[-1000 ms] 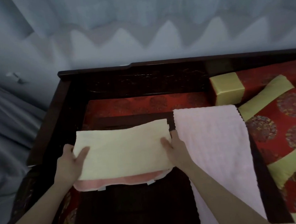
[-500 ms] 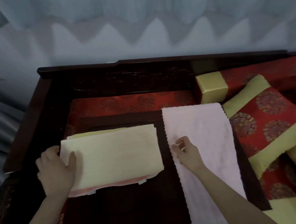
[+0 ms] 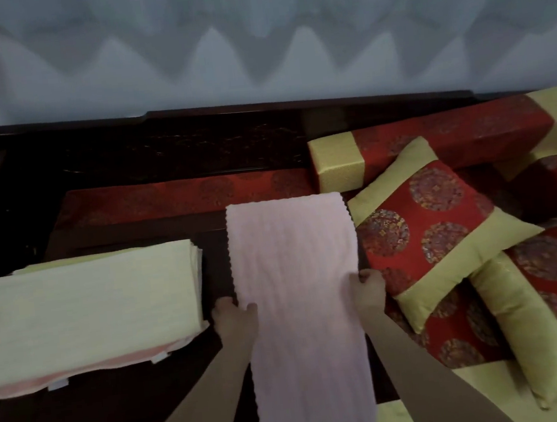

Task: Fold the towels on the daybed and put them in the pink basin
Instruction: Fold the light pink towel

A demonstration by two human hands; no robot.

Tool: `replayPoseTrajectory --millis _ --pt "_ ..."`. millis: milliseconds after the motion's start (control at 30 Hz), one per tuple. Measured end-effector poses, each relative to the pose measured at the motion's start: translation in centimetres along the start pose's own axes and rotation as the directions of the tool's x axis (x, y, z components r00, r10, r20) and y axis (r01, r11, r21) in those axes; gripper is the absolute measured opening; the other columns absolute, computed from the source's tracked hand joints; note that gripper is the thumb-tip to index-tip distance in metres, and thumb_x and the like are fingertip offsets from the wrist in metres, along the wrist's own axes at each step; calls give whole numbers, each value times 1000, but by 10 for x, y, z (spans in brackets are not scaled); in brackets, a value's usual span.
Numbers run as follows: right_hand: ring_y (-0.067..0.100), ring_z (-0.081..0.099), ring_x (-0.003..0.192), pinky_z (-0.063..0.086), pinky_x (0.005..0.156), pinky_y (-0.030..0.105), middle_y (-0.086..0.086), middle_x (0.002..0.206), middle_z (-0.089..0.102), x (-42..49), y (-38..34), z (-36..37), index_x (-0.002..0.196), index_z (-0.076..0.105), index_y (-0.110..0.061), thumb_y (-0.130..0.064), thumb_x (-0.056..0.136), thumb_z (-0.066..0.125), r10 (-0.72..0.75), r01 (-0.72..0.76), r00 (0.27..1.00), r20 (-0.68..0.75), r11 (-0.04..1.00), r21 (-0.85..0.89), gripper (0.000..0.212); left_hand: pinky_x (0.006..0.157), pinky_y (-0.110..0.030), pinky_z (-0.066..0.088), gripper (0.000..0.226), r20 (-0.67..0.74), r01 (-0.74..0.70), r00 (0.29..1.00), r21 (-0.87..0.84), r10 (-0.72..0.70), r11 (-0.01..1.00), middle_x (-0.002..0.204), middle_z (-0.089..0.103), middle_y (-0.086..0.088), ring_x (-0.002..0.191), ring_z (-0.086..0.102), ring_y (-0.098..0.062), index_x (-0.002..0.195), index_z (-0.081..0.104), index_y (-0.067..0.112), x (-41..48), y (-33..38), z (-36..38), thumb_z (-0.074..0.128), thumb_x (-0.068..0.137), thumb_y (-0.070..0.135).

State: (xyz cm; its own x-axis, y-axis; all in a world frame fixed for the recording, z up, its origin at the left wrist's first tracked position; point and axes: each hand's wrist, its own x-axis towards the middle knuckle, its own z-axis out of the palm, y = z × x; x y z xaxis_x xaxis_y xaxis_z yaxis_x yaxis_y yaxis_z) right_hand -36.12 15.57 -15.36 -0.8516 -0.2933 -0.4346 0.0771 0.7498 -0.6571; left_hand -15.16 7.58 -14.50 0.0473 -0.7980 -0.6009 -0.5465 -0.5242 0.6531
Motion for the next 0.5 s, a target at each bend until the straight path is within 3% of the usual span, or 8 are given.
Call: replayPoseTrajectory --millis 67,100,167,200,267,333,433,500 --pt "32 59 87 52 73 37 18 104 61 8 -7 -1 112 54 -2 -23 91 56 141 -170 977 160 968 186 30 87 -41 51 67 -8 142 989 -165 -146 976 119 57 -26 104 58 -39 125 45 -9 7 10 6 70 73 25" --pt "26 56 69 49 55 30 13 89 60 10 -13 -3 105 56 -6 -27 93 55 196 -272 944 266 918 288 24 69 -39 56 64 29 203 979 -246 -202 948 102 63 -25 84 62 -37 116 52 -9 8 16 7 72 70 30" --pt "15 40 51 36 40 20 3 68 48 15 -24 -10 85 55 -14 -39 95 49 255 -451 860 443 785 424 28 42 -25 39 37 177 280 956 -318 -234 906 67 55 -14 51 47 -23 87 59 -2 9 31 4 73 78 31" --pt "14 41 52 40 45 22 1 66 48 19 -30 -14 82 54 -16 -47 94 48 263 -500 829 494 744 443 33 42 -24 33 31 205 282 952 -305 -227 910 63 50 -11 48 40 -19 80 59 2 11 38 2 72 81 30" --pt "21 58 76 54 78 34 3 84 60 26 -41 -22 95 61 -18 -54 88 55 222 -470 828 514 776 421 37 46 -25 31 29 224 246 956 -266 -188 932 68 53 -12 51 40 -18 87 63 5 15 51 -4 72 81 31" --pt "29 63 98 49 97 44 9 105 67 30 -54 -34 109 63 -11 -39 85 67 153 -397 849 506 816 420 38 53 -27 34 24 204 154 975 -320 -91 935 73 56 -8 57 44 -18 92 65 8 13 70 -15 68 85 31" --pt "28 66 90 53 89 42 10 99 69 28 -84 -62 98 66 -10 -22 81 72 31 -255 891 453 859 444 22 78 -32 45 18 137 30 990 -438 34 898 95 64 -2 87 57 -18 102 64 16 6 106 -40 60 90 28" --pt "20 63 78 54 73 35 5 90 66 28 -107 -85 96 64 -11 -21 80 72 -87 -126 923 375 852 508 22 89 -35 47 12 128 -53 983 -502 135 863 99 65 -1 98 59 -18 98 64 19 -2 135 -63 56 93 26"
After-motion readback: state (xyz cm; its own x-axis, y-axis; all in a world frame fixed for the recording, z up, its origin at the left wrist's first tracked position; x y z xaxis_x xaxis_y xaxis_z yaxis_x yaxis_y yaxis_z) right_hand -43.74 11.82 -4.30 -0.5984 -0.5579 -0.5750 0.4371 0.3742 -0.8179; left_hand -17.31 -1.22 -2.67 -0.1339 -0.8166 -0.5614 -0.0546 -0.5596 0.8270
